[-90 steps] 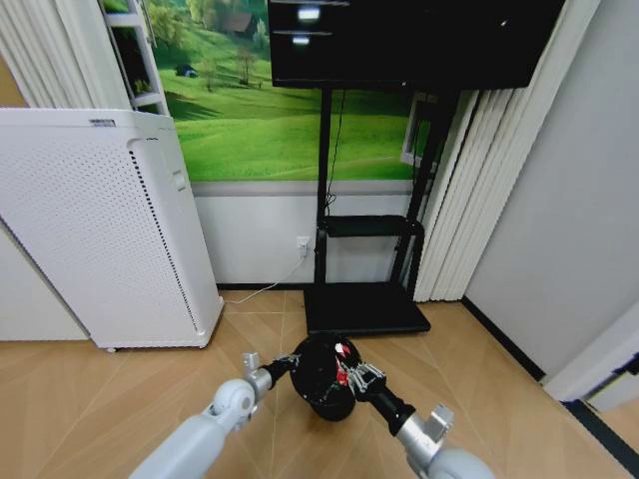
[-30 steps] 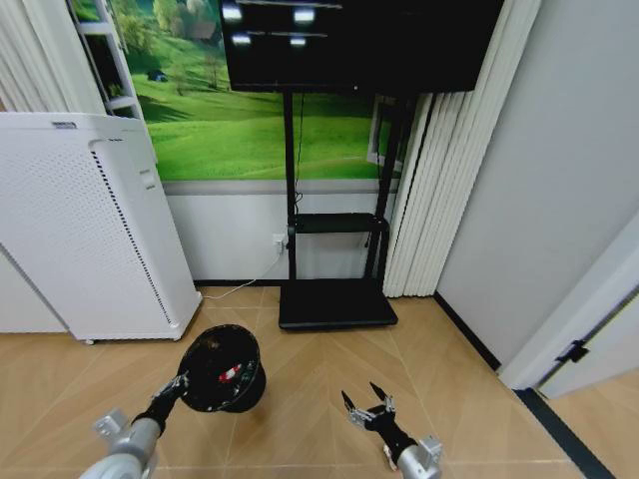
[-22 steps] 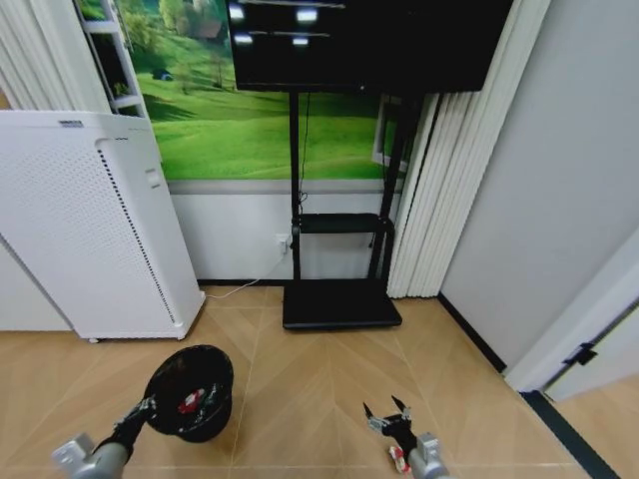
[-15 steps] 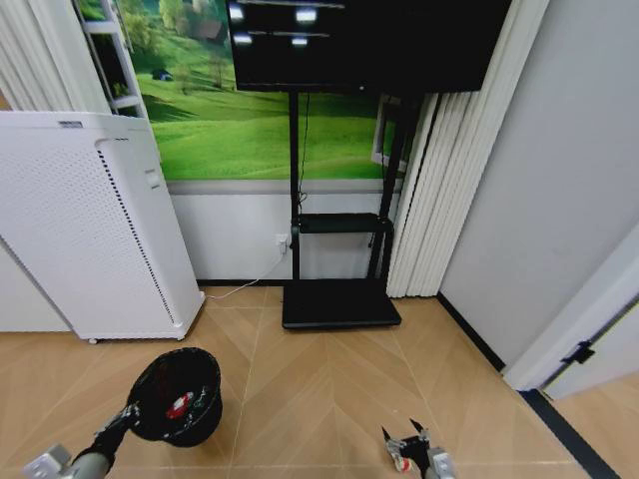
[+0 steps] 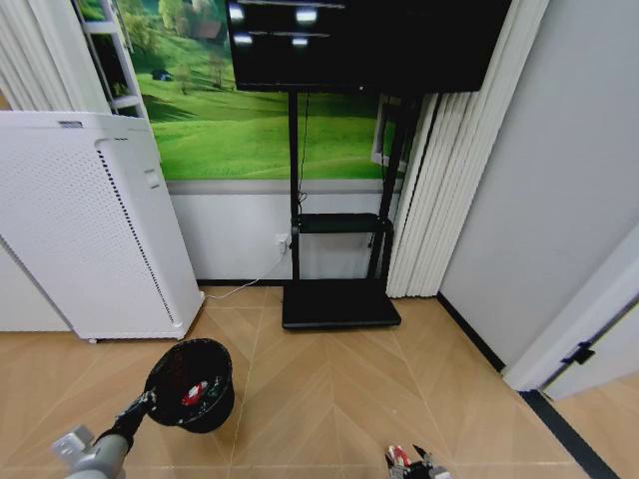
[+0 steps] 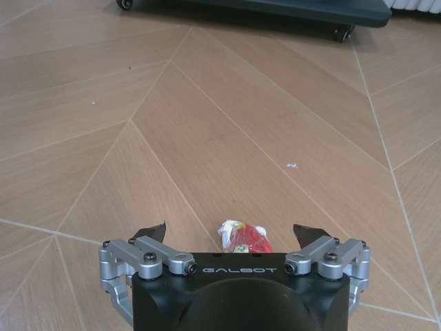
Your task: Pick up the trash bin and place the garbage on the floor into it.
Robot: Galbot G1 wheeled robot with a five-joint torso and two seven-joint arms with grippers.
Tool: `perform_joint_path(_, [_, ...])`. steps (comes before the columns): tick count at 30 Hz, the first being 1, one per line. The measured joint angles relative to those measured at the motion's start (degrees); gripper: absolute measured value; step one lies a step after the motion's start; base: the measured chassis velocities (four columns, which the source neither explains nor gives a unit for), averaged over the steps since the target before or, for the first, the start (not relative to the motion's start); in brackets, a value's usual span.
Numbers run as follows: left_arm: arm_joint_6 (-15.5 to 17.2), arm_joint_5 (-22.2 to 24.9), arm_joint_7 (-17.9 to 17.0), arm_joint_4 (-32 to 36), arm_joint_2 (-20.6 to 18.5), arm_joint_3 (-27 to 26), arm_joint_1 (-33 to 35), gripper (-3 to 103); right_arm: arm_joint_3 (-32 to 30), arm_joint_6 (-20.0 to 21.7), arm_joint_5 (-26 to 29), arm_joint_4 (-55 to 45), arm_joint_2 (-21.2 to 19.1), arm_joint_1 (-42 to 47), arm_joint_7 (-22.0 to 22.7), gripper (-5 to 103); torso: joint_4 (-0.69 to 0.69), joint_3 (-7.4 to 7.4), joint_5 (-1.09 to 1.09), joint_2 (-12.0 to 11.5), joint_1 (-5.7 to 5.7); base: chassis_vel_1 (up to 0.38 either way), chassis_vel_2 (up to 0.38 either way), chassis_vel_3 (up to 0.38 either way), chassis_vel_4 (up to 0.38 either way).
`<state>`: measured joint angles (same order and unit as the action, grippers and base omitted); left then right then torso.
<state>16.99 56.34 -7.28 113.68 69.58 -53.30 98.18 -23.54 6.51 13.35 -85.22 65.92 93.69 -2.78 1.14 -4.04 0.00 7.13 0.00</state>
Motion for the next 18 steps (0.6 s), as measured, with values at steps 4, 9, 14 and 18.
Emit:
perform_joint_path(4, [0.0, 0.0, -0.1, -0.1, -0.4, 0.2, 0.0, 7, 0.2, 0.0, -0.2, 1.5, 0.2, -1.3, 0.0, 100, -0.05, 0.00, 0.00, 0.0, 0.00, 0.000, 0.000, 0.000, 0.000])
perform_joint_path(9, [0.3, 0.7, -0.8, -0.2, -1.4, 0.9, -0.8, 7, 0.3, -0.1, -0.3, 4.0, 0.1, -2.9, -0.2, 100, 0.00, 0.00, -0.01, 0.0, 0.00, 0.000, 0.000, 0.000, 0.000])
perform_joint_path(14, [0.5, 0.9, -1.2, -0.3, -1.6, 1.1, -1.3, 7, 0.4, 0.0, -0.3, 4.9, 0.0, -3.7, -0.4, 99, -0.03, 0.00, 0.00, 0.0, 0.00, 0.000, 0.000, 0.000, 0.000])
perform_joint_path(18, [0.7, 1.2, -1.8, -0.3, -1.8, 1.5, -1.8, 7, 0.9, 0.4, -0.2, 6.2, 0.0, -4.7, -0.8, 99, -0.01, 0.00, 0.00, 0.0, 0.00, 0.000, 0.000, 0.000, 0.000])
